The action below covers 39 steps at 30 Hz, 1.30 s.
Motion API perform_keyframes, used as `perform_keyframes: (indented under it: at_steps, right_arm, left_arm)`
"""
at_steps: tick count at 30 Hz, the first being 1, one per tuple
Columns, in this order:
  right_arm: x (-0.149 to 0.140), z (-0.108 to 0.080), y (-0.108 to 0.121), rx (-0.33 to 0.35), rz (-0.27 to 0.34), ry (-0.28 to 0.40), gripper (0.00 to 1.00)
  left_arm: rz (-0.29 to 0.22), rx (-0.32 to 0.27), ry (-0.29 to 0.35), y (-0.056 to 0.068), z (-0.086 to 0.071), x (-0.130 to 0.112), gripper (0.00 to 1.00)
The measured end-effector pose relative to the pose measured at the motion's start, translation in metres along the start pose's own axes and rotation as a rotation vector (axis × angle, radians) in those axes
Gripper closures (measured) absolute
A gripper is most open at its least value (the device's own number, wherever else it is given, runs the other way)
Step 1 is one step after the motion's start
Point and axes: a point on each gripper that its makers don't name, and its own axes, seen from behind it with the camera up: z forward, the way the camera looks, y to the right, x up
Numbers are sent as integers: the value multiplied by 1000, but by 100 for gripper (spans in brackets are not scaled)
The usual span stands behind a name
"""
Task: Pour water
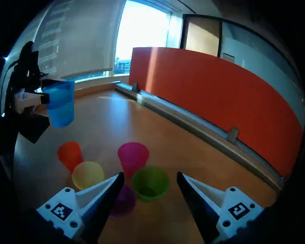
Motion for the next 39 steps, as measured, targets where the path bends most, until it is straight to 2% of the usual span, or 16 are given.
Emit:
perform_keyframes:
  at_steps: [6, 17, 26, 33, 39]
  right_arm:
    - [0, 11, -4, 17, 1, -36, 0]
    - [-14, 31, -1, 5, 6, -106, 0]
    - [-19, 41, 0, 3, 23, -133, 0]
    - [-23, 46, 0, 10, 50, -154, 0]
    - [-27, 50, -2, 12, 50, -186, 0]
  left_arm:
    - [12, 8, -9, -1, -7, -4, 12]
    - [45, 18, -32, -3, -14, -18, 12]
    - [44, 10, -30, 0, -12, -20, 12]
    - [44, 13, -34, -2, -11, -24, 12]
    - [39, 18, -32, -5, -12, -26, 12]
